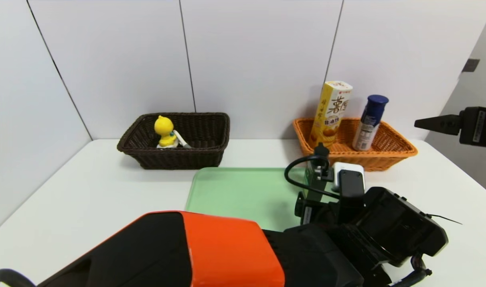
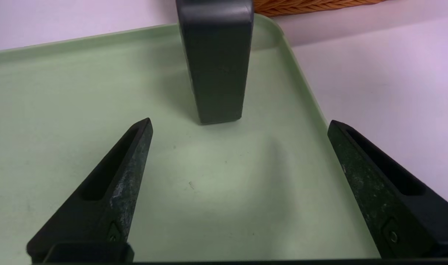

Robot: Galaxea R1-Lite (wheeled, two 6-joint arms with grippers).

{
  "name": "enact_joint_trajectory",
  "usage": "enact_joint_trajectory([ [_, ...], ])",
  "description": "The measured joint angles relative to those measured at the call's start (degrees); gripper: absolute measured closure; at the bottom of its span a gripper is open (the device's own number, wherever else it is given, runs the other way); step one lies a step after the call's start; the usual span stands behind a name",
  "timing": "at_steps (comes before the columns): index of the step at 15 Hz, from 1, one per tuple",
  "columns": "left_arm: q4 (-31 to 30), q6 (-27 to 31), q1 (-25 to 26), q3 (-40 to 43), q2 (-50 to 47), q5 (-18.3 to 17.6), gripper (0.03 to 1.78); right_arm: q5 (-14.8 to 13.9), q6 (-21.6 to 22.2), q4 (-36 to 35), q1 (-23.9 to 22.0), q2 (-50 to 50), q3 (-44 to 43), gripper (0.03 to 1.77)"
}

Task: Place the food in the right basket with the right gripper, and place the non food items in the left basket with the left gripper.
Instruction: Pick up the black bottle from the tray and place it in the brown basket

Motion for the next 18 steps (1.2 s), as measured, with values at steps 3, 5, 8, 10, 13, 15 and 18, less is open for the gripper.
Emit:
enact_joint_trajectory([
  [3,0.0,1.4,0.4,-2.4,1.8,0.6,0.12,0.4,0.0,0.0,-0.3,0.0,0.7,0.10],
  [5,0.0,2.4,0.7,-3.8,2.6,0.7,0.12,1.0,0.0,0.0,-0.5,0.0,0.9,0.10],
  [8,0.0,2.9,1.2,-4.8,3.3,0.8,0.12,1.6,0.0,-0.1,-1.0,0.2,1.3,0.10],
  [10,-0.2,3.8,1.8,-5.0,3.6,0.8,0.12,1.9,0.0,-0.1,-1.2,0.2,1.8,0.10],
  [13,-0.1,4.6,2.7,-6.7,4.0,0.8,0.12,1.9,0.0,-2.9,-1.3,0.5,3.0,0.10],
  [15,-0.2,5.1,3.4,-7.8,4.5,0.8,0.12,2.0,-0.1,-4.6,-1.3,0.7,3.9,0.10],
  [18,-0.5,6.2,3.9,-10.8,5.9,0.8,0.12,2.0,-0.2,-4.9,-1.3,1.2,4.3,0.10],
])
